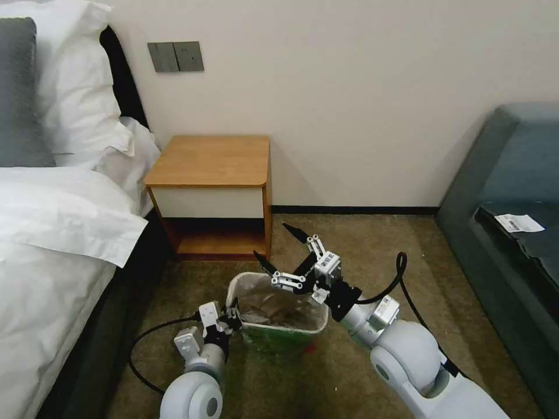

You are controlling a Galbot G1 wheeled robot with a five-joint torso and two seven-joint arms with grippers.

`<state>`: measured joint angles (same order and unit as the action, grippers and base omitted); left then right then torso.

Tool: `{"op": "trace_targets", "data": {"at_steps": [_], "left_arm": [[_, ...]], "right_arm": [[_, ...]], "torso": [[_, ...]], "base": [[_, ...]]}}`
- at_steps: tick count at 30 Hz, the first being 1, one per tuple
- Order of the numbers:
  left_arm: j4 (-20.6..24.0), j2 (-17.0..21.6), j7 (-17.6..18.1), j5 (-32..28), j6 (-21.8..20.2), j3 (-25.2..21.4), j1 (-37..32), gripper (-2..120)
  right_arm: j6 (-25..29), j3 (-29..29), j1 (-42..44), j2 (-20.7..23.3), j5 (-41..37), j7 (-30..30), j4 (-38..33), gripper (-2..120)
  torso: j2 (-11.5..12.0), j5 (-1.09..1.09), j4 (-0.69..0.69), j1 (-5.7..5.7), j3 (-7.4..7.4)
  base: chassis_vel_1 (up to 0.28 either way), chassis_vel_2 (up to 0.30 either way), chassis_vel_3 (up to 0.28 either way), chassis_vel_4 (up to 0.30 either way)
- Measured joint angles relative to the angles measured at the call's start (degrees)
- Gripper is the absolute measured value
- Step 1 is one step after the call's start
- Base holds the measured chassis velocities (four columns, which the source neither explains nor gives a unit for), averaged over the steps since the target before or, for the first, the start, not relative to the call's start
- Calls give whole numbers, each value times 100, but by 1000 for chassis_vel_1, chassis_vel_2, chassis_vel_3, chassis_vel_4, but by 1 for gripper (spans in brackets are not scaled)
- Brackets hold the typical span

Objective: Pick up the garbage bag from the table and place it over the trash can.

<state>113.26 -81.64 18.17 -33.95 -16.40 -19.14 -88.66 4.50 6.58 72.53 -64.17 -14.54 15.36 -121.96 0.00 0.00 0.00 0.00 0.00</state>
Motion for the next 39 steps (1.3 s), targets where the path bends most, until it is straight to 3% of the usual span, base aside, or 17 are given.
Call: {"op": "trace_targets", "data": {"at_steps": [4, 8, 27, 39], "left_arm": [[-95, -39, -19, 42, 45, -13, 19, 11], [-119, -20, -68, 44, 71, -16, -12, 21], [28, -22, -87, 59, 84, 4, -10, 94], [194, -21, -69, 159, 200, -4, -88, 98]], "right_arm": [[22, -9, 12, -48, 39, 29, 24, 100], [26, -44, 16, -103, 66, 54, 83, 100], [38, -73, -60, -133, 104, 89, 180, 100], [39, -73, -27, -157, 121, 101, 177, 100]], "torso": [[0, 0, 0, 0, 0], [0, 1, 0, 0, 0], [0, 0, 0, 0, 0], [0, 0, 0, 0, 0]], "base": [[0, 0, 0, 0], [0, 0, 0, 0], [0, 0, 0, 0], [0, 0, 0, 0]]}}
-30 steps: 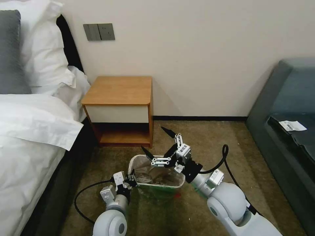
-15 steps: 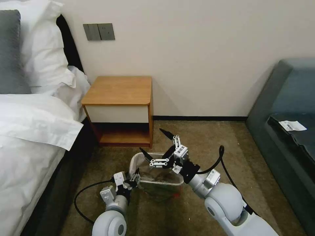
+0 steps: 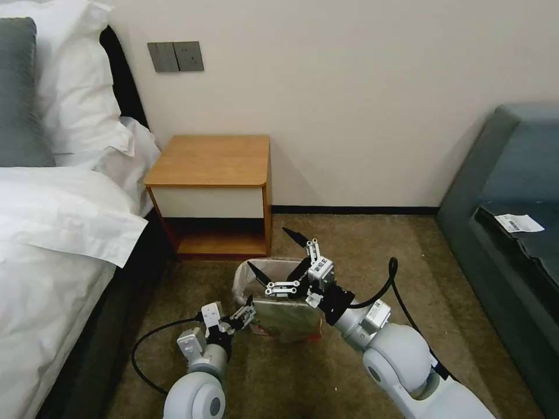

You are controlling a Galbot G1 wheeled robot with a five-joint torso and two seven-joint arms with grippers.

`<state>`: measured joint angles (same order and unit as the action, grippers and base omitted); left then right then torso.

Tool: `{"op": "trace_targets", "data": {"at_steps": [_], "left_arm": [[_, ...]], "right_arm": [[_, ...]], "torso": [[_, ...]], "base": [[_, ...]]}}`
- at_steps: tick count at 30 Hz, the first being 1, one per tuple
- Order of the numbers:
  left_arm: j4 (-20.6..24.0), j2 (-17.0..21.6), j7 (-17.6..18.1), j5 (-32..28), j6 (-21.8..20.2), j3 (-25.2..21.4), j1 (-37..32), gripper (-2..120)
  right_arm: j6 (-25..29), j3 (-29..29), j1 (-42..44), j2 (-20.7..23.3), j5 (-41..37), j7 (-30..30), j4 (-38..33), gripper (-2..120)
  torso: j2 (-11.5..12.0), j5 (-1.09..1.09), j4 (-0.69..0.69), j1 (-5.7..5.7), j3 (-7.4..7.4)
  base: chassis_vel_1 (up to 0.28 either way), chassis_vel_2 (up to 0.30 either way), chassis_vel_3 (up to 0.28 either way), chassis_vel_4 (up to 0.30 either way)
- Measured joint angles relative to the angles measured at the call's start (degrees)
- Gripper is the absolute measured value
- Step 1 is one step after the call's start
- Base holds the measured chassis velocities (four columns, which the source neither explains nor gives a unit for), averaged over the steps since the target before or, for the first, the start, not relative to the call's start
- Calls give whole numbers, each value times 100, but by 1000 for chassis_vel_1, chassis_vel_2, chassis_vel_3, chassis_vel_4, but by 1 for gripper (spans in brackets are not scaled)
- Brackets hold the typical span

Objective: Pick up the garbage bag from the table and place it over the trash can.

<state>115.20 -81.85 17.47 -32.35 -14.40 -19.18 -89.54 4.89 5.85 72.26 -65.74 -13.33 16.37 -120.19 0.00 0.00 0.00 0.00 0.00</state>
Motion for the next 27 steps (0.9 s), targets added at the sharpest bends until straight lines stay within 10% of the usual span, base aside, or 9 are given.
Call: {"op": "trace_targets", "data": {"at_steps": [14, 19, 27], "left_arm": [[108, 93, -756, 1101, 1572, -225, -21, 100], [-567, 235, -1570, 1898, 2995, -345, 419, 100], [-1389, 445, -1600, 2138, 3933, -377, 916, 99]], "right_arm": [[-82, -28, 271, -382, 387, -1171, 6, 100], [319, 229, 716, -1237, 1239, -2277, 675, 100], [995, 605, 883, -1887, 1872, -2368, 1427, 100]], "torso": [[0, 0, 1, 0, -1], [0, -2, 0, 0, 0], [0, -1, 0, 0, 0]], "base": [[0, 0, 0, 0], [0, 0, 0, 0], [0, 0, 0, 0]]}}
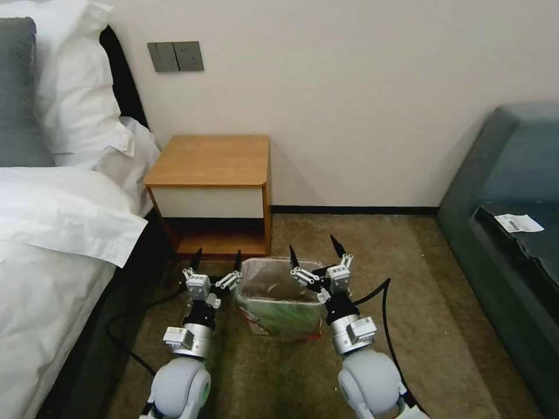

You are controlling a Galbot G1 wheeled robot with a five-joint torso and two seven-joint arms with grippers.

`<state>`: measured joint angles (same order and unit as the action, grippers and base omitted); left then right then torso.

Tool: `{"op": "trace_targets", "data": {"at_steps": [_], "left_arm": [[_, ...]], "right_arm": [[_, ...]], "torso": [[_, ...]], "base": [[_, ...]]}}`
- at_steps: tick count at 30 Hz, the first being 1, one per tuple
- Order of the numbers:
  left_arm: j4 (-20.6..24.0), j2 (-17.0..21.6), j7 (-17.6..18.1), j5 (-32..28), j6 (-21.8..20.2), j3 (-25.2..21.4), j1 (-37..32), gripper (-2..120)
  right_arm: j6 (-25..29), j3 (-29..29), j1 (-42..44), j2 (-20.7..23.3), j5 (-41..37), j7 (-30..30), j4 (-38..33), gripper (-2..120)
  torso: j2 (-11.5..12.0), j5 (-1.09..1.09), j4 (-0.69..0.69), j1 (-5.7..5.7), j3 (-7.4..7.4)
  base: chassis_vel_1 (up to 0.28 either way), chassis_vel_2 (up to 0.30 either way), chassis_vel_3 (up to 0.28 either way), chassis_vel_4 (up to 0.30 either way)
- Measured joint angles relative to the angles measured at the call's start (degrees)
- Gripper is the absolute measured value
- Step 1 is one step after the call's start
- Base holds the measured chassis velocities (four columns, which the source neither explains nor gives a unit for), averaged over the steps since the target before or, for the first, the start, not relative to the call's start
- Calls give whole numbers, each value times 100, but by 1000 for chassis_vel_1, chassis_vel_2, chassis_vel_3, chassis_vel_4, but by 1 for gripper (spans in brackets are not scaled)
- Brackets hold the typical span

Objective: Pick up the garbage bag from the table and place it over the trash can.

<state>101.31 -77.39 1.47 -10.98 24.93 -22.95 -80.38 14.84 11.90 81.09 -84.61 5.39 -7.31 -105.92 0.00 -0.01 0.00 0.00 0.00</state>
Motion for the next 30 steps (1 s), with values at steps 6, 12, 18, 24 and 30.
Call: {"op": "trace_targets", "data": {"at_steps": [6, 12, 18, 24, 30], "left_arm": [[-219, -6, -21, 0, 194, -42, -14, 98], [-165, -15, -82, -89, 209, -47, -104, 95], [-136, -22, -82, -100, 180, -47, -116, 95], [-127, -24, -80, -105, 161, -46, -118, 95], [-123, -26, -75, -106, 153, -45, -121, 95]], "right_arm": [[555, 426, -3, -296, 335, 48, 524, 100], [610, 555, 28, -357, 259, 167, 459, 100], [613, 566, 29, -359, 239, 181, 440, 100], [613, 566, 29, -359, 225, 184, 426, 100], [607, 563, 28, -358, 220, 186, 421, 100]], "torso": [[0, -9, 1, 0, 0], [0, 0, 0, 0, 0], [0, 0, 0, 0, 0], [0, 1, 0, 0, 0], [0, 1, 0, 0, 0]], "base": [[0, 0, 0, 0], [0, 0, 0, 0], [0, 0, 0, 0], [0, 0, 0, 0], [0, 0, 0, 0]]}}
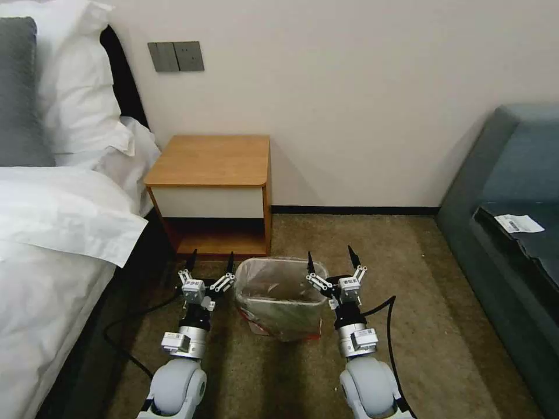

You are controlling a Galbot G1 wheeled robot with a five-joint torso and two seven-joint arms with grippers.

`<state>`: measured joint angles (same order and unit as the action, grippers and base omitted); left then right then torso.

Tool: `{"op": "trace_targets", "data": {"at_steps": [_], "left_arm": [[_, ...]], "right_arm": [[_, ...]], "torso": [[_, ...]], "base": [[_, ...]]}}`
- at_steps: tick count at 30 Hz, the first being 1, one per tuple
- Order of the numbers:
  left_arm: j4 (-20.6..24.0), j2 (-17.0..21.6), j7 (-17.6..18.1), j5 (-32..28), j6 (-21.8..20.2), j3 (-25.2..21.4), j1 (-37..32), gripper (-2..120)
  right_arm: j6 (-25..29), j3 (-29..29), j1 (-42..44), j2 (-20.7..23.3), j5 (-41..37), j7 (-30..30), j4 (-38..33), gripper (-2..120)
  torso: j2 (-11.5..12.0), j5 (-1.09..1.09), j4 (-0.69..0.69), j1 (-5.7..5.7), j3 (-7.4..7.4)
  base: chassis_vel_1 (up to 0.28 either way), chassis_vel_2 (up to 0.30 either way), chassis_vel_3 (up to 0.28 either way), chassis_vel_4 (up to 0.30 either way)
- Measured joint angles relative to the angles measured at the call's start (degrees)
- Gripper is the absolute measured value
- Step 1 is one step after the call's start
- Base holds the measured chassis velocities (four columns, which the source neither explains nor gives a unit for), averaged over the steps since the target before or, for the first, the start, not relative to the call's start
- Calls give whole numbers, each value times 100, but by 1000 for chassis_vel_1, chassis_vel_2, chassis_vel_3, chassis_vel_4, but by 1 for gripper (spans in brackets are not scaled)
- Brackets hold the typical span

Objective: Pick up the garbage bag from the table and place it over the trash can.

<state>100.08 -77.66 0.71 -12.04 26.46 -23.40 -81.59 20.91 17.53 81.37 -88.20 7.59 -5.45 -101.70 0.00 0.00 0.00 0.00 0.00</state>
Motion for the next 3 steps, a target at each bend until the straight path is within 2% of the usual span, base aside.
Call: {"op": "trace_targets", "data": {"at_steps": [3], "left_arm": [[5, -1, 3, -2, -3, 1, -1, 95]], "right_arm": [[-4, -5, 0, 1, -2, 2, -3, 100]], "torso": [[0, 0, 0, 0, 0]], "base": [[0, 0, 0, 0]]}}
